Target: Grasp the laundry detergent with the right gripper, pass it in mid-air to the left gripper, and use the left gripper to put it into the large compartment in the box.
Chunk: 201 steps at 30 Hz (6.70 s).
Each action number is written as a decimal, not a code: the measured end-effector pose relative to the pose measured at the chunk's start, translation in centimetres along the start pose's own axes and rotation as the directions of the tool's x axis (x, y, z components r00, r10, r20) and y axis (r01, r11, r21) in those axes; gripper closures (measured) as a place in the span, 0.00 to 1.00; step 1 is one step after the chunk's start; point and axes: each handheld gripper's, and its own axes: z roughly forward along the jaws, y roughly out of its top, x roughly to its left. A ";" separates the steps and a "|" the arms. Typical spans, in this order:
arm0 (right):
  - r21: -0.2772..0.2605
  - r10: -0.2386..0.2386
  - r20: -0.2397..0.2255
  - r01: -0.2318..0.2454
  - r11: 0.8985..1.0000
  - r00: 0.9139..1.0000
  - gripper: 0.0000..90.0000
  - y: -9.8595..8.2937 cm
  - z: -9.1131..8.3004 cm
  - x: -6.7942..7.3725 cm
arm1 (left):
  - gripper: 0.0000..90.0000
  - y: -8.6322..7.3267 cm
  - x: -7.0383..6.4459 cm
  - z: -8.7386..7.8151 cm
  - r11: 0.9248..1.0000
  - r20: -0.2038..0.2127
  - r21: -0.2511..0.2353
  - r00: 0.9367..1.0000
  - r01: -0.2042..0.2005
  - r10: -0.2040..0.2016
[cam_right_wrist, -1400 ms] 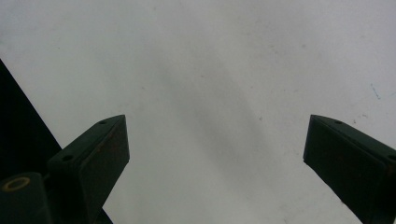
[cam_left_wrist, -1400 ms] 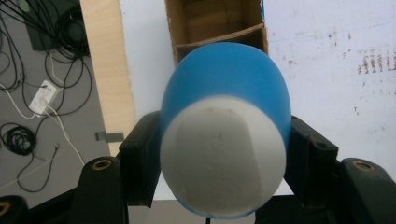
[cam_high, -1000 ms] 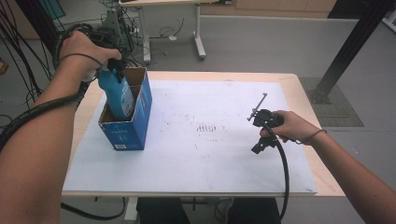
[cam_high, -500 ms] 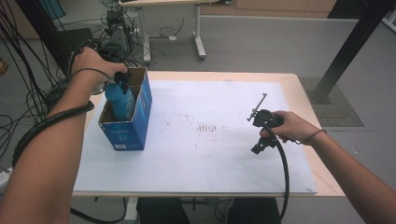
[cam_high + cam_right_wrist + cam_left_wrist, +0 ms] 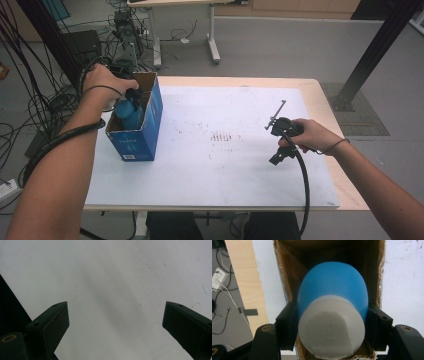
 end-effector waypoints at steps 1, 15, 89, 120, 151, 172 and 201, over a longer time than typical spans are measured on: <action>-0.002 -0.001 0.000 0.001 1.000 1.000 0.08 0.0 0.0 0.0 | 0.42 0.0 0.0 0.1 1.000 0.000 0.001 1.000 0.003 -0.003; -0.003 0.002 -0.002 -0.002 1.000 1.000 0.08 -0.1 0.1 0.0 | 0.42 0.0 -0.4 1.9 0.999 -0.008 0.037 1.000 0.006 -0.006; 0.002 0.001 -0.009 -0.001 1.000 1.000 0.08 0.0 0.6 0.1 | 0.42 0.3 0.0 3.0 0.999 0.011 0.036 0.999 0.040 -0.040; 0.000 0.002 -0.014 -0.002 1.000 1.000 0.08 0.0 0.7 0.1 | 0.42 0.4 0.3 3.0 0.998 0.017 0.042 0.998 0.054 -0.055; 0.006 -0.002 -0.014 0.002 1.000 1.000 0.08 0.1 0.8 -0.1 | 0.32 0.7 0.2 2.2 0.998 0.036 0.053 0.998 0.046 -0.048; 0.011 -0.018 -0.005 0.018 1.000 1.000 0.08 0.7 0.7 0.2 | 0.29 -0.4 0.3 -1.6 0.999 0.047 0.018 0.998 0.038 -0.039; 0.022 -0.030 0.009 0.030 0.999 0.999 0.08 1.6 -0.2 0.6 | 0.06 -3.8 -2.6 -6.5 0.997 0.056 -0.022 0.996 -0.070 0.071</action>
